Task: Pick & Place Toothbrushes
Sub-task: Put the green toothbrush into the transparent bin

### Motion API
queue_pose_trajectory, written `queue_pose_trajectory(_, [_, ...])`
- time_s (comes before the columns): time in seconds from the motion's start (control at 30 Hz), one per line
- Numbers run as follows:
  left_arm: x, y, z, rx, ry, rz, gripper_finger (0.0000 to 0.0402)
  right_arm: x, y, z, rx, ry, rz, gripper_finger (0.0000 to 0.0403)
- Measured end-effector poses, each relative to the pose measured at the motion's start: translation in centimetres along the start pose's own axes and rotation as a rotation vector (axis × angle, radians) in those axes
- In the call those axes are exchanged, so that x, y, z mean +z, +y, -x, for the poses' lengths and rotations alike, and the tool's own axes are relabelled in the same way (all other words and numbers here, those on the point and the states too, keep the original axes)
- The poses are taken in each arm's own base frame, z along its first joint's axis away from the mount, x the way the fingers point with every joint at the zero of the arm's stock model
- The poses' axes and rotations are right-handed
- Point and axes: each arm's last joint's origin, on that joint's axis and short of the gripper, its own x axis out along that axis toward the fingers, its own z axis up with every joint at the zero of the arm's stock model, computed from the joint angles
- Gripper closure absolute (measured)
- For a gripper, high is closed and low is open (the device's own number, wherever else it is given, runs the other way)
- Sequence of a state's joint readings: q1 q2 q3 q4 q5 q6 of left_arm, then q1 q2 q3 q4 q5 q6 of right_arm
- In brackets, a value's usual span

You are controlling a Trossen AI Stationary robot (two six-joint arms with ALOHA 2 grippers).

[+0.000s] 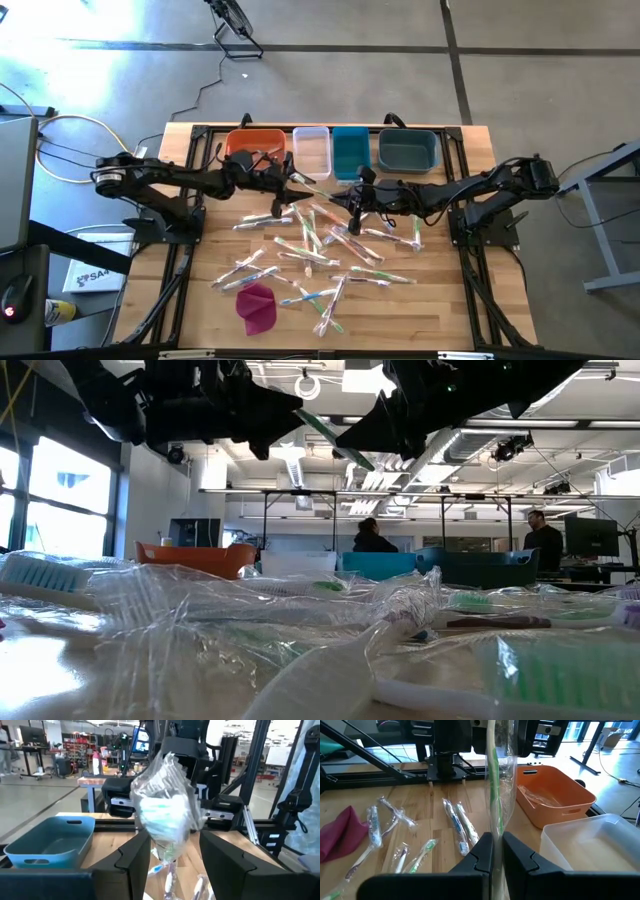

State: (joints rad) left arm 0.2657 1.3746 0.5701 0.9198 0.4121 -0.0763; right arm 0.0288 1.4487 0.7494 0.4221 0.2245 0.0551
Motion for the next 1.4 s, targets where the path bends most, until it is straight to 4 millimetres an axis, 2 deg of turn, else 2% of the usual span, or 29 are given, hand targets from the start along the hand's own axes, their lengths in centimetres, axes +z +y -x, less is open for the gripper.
queue_pose_trajectory(0.2, [-0.02,0.01,0.00,0.001,0.002,0.008,0.0256,-0.01,0.00,0.00,0.000,0.001,0.000,0.0388])
queue_pose_trajectory(0.67, [0.12,-0.01,0.00,0.000,-0.012,0.002,0.0387,-0.07,-0.01,0.00,-0.001,0.007,0.001,0.0388])
queue_pose_trajectory(0.97, [0.11,-0.01,0.00,0.000,-0.011,0.003,0.0383,-0.11,-0.03,0.00,-0.008,0.012,0.000,0.0384])
queue_pose_trajectory(1.1, [0.11,0.00,0.00,0.001,-0.011,0.003,0.0392,-0.12,-0.03,0.00,-0.008,0.013,0.000,0.0356])
queue_pose_trajectory(1.4, [-0.03,0.07,0.02,0.004,0.003,0.009,0.0392,0.00,0.10,0.19,-0.003,0.011,0.001,0.0254])
